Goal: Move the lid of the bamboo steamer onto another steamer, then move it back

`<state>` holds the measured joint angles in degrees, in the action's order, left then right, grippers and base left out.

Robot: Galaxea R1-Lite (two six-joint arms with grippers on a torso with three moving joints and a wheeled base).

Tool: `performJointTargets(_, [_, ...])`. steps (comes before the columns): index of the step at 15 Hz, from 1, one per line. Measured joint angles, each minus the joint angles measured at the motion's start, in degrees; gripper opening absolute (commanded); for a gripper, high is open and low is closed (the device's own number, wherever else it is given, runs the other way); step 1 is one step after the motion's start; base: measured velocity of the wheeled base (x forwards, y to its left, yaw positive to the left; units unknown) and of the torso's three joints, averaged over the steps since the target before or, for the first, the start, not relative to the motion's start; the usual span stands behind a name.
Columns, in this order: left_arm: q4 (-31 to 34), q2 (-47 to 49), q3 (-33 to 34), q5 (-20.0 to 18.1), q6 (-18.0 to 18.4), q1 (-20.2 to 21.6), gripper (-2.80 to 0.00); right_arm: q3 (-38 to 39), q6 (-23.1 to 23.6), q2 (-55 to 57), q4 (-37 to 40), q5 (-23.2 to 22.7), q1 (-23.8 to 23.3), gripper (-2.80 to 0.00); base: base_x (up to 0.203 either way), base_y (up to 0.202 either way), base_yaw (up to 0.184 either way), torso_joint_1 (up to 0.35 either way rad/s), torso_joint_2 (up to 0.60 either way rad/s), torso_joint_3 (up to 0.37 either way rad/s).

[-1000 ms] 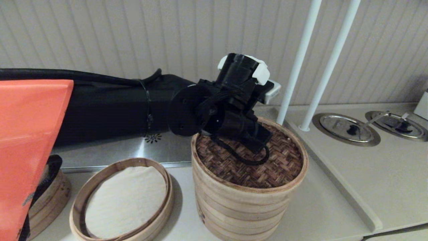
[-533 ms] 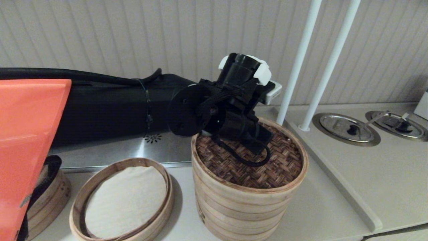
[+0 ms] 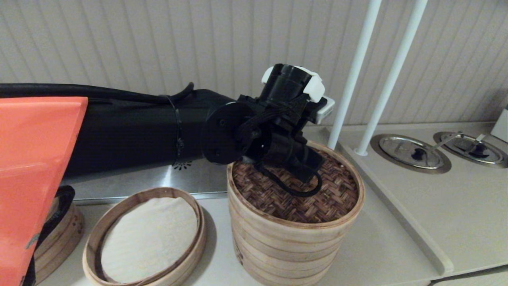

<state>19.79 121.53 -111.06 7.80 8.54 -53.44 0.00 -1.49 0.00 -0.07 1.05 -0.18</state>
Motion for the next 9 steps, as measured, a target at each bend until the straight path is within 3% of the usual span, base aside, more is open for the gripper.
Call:
performJointTargets(5, [-0.13,-1.82,0.09,0.32,-2.32,0.00,0.00,0.00,0.00,0.00,0.02,0.00,0.00,-2.80,0.000,0.000,0.000,0.000,0.00,0.000])
performJointTargets(9, [1.67,-8.85,1.60,2.09,-5.21,0.00,0.00,0.00,0.00,0.00,0.02,0.00,0.00,-2.80,0.000,0.000,0.000,0.000,0.00,0.000])
